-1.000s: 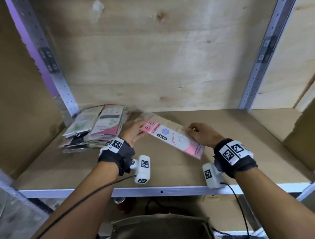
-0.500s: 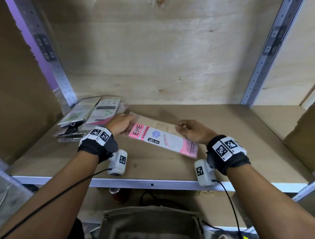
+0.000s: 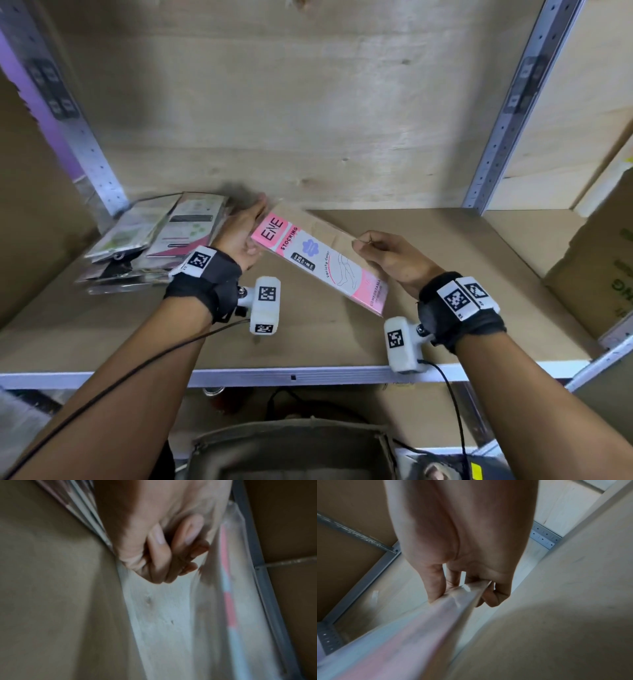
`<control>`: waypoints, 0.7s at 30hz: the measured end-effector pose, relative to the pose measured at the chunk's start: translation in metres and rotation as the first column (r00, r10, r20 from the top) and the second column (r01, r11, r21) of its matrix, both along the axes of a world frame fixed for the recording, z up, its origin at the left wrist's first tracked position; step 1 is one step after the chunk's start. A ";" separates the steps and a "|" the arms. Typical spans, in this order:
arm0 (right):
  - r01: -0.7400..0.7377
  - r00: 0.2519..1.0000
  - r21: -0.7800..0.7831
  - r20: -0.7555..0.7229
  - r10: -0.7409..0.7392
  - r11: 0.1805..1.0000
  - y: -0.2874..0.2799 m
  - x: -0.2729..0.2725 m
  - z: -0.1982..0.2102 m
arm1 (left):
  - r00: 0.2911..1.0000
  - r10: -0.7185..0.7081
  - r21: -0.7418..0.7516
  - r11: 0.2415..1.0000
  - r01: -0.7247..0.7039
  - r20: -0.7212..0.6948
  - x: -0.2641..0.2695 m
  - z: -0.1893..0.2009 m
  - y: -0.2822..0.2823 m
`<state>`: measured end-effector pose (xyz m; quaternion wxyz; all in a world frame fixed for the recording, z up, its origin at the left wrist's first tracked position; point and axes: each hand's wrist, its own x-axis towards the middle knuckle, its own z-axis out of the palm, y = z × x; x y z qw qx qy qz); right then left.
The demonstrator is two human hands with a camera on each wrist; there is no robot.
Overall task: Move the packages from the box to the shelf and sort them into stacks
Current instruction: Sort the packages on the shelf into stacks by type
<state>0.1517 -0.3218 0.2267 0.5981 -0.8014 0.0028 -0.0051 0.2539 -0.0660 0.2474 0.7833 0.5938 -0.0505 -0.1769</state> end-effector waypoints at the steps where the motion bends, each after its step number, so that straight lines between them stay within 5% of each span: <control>1: 0.011 1.000 0.013 -0.005 -0.011 1.000 0.001 -0.001 0.001 | 1.000 0.008 0.013 1.000 -0.008 0.019 0.001 -0.002 0.001; 9: 0.141 0.990 0.110 -0.045 -0.137 0.984 0.014 -0.004 0.004 | 0.975 0.220 0.060 0.974 -0.220 0.017 0.000 -0.009 0.019; 12: 0.239 0.969 0.218 -0.111 -0.220 0.946 0.025 0.000 0.004 | 0.986 0.145 0.008 0.989 -0.145 -0.087 -0.018 -0.011 0.011; 15: 0.325 0.944 0.333 -0.163 -0.285 0.885 0.038 0.003 0.004 | 0.998 0.054 0.226 0.973 -0.048 -0.020 -0.039 -0.015 -0.009; 18: 0.337 0.941 0.369 -0.164 -0.296 0.866 0.052 0.004 0.000 | 0.975 0.018 0.532 0.835 -0.137 0.223 -0.054 -0.020 -0.032; 21: 0.298 0.954 0.222 -0.087 -0.285 0.928 0.064 0.005 -0.001 | 0.900 0.038 0.714 0.595 -0.369 0.434 -0.053 -0.024 -0.036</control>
